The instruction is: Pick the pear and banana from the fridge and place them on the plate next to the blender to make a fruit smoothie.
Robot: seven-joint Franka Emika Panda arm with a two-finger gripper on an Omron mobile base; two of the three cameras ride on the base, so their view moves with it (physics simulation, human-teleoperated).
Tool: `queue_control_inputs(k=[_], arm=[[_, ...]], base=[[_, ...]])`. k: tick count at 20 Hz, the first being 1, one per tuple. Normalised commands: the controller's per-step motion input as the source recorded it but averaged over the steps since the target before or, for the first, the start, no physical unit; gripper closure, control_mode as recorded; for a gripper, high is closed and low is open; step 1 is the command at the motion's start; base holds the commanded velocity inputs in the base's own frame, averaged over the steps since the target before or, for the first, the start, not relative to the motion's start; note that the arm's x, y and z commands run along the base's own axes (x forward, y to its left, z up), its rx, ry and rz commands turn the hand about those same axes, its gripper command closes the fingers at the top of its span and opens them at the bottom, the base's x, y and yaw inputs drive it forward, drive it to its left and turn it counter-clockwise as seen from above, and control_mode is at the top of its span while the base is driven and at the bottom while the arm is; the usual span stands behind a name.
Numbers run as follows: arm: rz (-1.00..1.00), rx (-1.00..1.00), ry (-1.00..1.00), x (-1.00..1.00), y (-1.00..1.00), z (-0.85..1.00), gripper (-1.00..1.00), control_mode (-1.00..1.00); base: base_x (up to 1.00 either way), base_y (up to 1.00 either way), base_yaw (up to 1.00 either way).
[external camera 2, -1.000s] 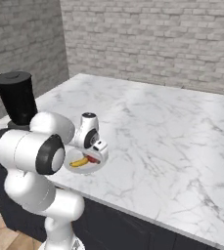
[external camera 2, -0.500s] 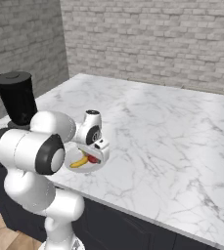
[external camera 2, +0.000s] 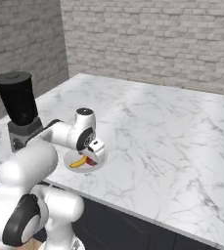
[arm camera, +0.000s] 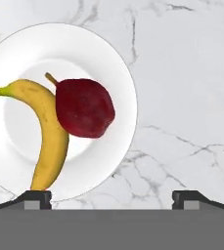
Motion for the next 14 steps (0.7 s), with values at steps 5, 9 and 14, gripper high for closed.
queue_control_inputs(k=[5, 9, 14], arm=[[-0.05, 0.0, -0.37, -1.0, 0.0, 0.53, -1.0, -1.0], [-0.08, 0.0, -0.35, -1.0, -0.01, 0.72, -1.0, -1.0], [-0.1, -0.01, -0.28, -0.9, -0.08, 0.88, -1.0, -1.0]], base=[[0.0, 0.0, 0.0], [0.0, 0.0, 0.0], [0.0, 0.0, 0.0]])
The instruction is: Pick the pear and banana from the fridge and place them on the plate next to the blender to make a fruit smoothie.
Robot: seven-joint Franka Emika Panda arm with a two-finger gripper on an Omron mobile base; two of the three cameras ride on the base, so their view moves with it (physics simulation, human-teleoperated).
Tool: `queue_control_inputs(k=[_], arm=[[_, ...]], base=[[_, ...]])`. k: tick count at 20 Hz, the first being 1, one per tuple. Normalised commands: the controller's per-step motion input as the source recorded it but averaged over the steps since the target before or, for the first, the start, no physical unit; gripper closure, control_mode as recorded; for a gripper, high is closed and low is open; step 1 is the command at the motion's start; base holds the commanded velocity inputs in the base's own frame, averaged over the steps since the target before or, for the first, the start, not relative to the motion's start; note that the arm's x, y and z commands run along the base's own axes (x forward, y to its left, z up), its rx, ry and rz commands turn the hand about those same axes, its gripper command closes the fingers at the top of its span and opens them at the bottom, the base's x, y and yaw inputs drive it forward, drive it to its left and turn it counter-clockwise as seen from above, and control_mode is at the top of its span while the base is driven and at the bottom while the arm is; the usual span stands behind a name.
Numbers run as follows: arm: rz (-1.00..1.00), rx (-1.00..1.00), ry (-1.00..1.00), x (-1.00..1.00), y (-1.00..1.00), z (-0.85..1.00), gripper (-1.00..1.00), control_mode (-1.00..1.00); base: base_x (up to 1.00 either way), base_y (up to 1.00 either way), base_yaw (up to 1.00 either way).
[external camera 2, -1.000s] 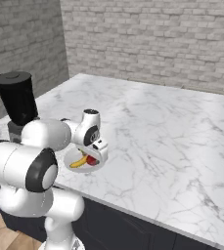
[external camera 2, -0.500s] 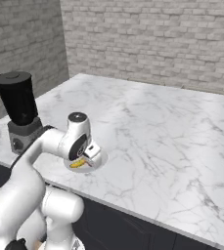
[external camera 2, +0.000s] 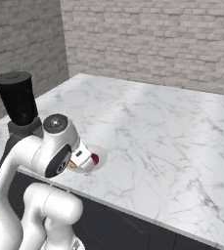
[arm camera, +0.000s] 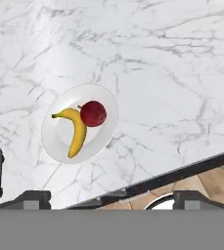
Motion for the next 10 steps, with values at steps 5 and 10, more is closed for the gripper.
queue_control_inputs(k=[5, 10], arm=[[-0.1, -0.03, -0.25, -0.73, -0.09, 0.85, -1.0, -1.0], [-0.09, -0.03, -0.26, -0.63, -0.01, 0.72, -1.0, -1.0]], base=[[0.0, 0.0, 0.0], [0.0, 0.0, 0.0]])
